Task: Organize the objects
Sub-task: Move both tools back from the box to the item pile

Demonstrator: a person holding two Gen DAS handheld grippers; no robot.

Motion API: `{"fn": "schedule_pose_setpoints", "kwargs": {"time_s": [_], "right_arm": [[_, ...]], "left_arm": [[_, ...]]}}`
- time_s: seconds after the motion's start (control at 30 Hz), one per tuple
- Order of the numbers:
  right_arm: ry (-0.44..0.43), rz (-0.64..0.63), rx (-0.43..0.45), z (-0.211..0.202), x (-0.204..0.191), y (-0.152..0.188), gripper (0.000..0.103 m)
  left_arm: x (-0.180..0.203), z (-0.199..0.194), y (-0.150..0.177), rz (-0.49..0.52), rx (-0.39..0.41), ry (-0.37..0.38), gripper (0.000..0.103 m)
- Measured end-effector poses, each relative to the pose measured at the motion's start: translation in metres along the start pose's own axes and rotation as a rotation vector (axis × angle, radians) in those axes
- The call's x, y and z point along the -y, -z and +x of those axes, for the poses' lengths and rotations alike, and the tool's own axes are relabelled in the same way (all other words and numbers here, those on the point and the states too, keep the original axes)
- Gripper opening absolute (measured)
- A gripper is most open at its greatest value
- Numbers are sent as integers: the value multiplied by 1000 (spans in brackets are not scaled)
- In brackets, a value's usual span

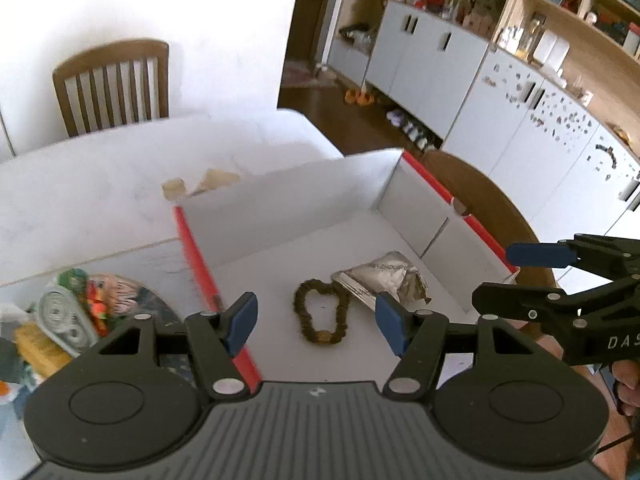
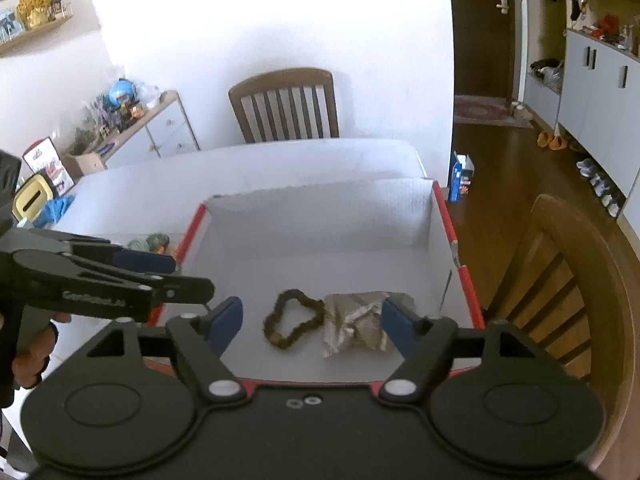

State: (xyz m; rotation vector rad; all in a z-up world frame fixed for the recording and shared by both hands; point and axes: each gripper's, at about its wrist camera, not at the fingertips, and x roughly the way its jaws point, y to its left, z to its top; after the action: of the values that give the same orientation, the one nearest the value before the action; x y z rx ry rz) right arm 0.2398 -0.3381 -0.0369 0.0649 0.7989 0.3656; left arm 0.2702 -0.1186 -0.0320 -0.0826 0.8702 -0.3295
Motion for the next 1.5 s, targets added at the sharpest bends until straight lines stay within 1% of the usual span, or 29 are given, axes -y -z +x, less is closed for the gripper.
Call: {"fn": "schedule_pose_setpoints", "kwargs": {"time_s": [0.03,0.17,0.27,0.33,0.37,0.47,0.53,0.6,0.67,0.8,0.9,1.1,1.23,1.37,1.5], "right_arm": [[4,-1,8,-2,-5,0,82],[-6,-5,37,-8,-25,4,86],[-9,13,55,-10,-41,7,89],[-8,23,63,-11,-52,9,92],[-10,24,67,-11,-59,11,92],[-14,29,79,-9,-80,13,95],[-20,33,92,-9,-93,15,98],[-24,35,98,-8,-104,15,99],[-24,34,99,-5,-116,17,100],[-27,29,85,2,-138,19,100],[-28,26,70,10,-155,21,100],[-20,15,59,27,-181,20,100],[-13,0,52,46,-195,16,100],[-2,-12,39,70,-205,10,100],[-3,-33,17,95,-214,5,100]], "left_arm": [[-4,-6,2,-3,15,4,74],[-21,-30,9,-14,50,1,75],[-36,-48,17,-5,75,-22,75],[-47,-57,22,-3,90,-34,81],[-53,-64,25,-2,105,-46,82],[-69,-79,33,3,137,-80,83],[-81,-88,38,-4,141,-90,83],[-96,-94,45,-17,139,-81,88],[-110,-100,51,-32,139,-74,88],[-136,-109,61,-52,145,-86,89],[-152,-112,66,-53,150,-97,103],[-183,-112,76,-37,174,-120,103],[-207,-104,81,-45,170,-131,103],[-227,-92,88,-19,146,-153,103],[-247,-77,92,-17,117,-168,103]]}}
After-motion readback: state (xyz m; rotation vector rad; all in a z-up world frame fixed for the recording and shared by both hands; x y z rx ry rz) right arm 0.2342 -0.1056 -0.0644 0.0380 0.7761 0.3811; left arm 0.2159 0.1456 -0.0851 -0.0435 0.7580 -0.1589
